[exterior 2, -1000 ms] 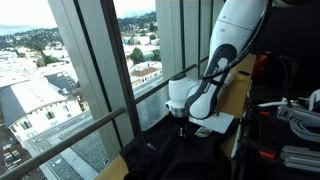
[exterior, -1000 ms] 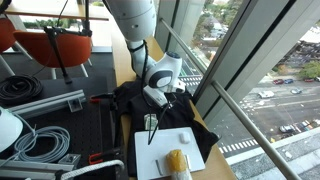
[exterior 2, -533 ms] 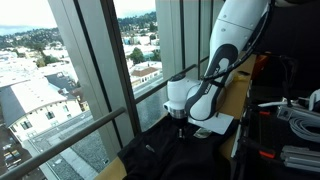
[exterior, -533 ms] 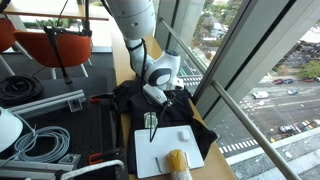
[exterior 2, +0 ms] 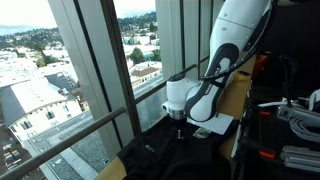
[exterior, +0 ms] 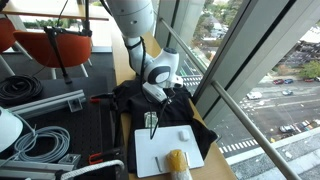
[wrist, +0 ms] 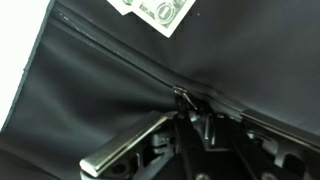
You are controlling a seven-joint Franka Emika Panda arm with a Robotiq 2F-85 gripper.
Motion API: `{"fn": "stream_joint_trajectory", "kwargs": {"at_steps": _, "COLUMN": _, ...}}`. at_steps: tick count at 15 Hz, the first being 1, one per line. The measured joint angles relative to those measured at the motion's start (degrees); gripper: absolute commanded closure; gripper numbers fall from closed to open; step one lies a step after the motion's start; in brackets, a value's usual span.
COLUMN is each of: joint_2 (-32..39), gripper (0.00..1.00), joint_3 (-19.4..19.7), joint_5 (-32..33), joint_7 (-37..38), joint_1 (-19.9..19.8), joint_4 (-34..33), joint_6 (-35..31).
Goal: Close the zipper on the black jacket.
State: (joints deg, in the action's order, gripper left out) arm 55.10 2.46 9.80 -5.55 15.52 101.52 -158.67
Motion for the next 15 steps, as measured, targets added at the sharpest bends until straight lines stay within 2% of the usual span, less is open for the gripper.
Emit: {"fn": "stream_joint_trajectory", "kwargs": {"at_steps": 15, "joint_2": 0.3, "gripper": 0.96, "joint_3": -0.1, "joint_5": 0.2, "joint_7": 0.0, "joint_1": 4.5, "joint_4": -1.1, "joint_6": -0.3}}
